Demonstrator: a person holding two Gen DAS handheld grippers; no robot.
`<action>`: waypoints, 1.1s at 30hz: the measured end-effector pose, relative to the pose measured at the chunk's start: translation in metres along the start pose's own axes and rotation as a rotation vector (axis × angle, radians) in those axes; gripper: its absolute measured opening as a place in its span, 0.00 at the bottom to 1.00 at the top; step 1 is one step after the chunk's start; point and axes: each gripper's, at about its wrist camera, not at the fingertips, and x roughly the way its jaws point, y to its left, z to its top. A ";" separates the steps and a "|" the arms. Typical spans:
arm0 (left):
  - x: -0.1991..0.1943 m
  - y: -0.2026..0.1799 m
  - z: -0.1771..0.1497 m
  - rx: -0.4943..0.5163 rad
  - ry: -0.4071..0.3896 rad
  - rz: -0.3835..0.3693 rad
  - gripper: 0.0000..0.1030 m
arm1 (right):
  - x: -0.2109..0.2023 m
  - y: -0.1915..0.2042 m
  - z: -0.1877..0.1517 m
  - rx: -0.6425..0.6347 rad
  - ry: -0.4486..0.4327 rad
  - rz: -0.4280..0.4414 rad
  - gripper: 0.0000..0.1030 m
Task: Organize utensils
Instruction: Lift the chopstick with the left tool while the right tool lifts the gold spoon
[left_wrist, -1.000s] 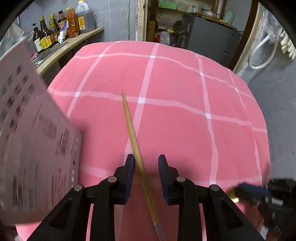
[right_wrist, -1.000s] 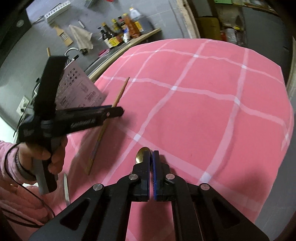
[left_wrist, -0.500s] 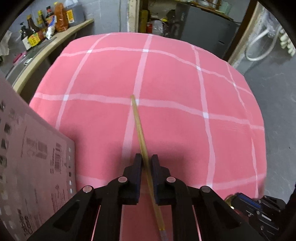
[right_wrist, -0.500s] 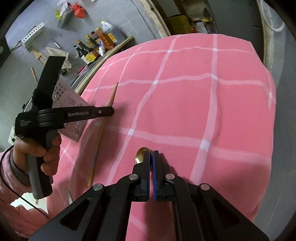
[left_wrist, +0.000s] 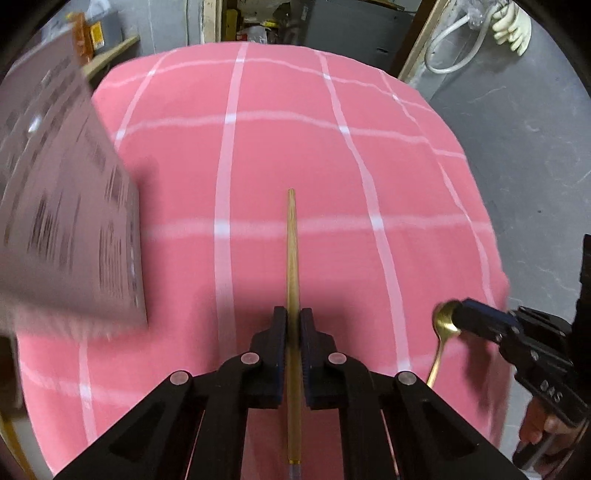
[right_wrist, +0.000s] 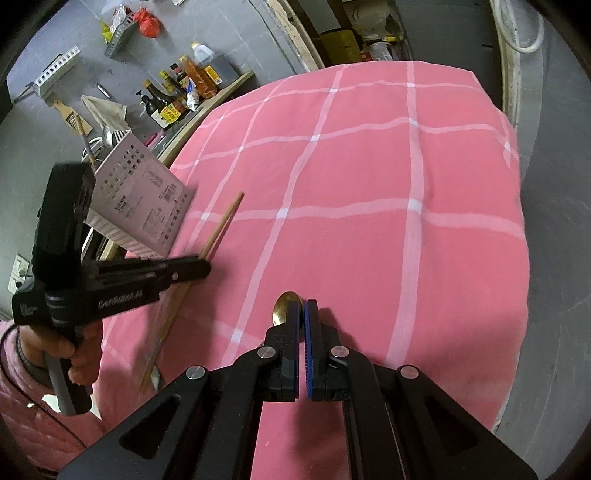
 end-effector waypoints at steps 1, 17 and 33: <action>-0.002 0.003 -0.006 -0.009 0.004 -0.017 0.06 | -0.003 0.001 -0.001 0.006 -0.006 -0.004 0.02; -0.021 0.014 -0.044 -0.022 0.054 -0.119 0.06 | -0.036 0.007 -0.020 0.099 -0.089 -0.020 0.02; -0.031 0.023 -0.063 0.016 0.085 -0.138 0.06 | -0.042 0.027 -0.021 0.044 -0.062 0.022 0.02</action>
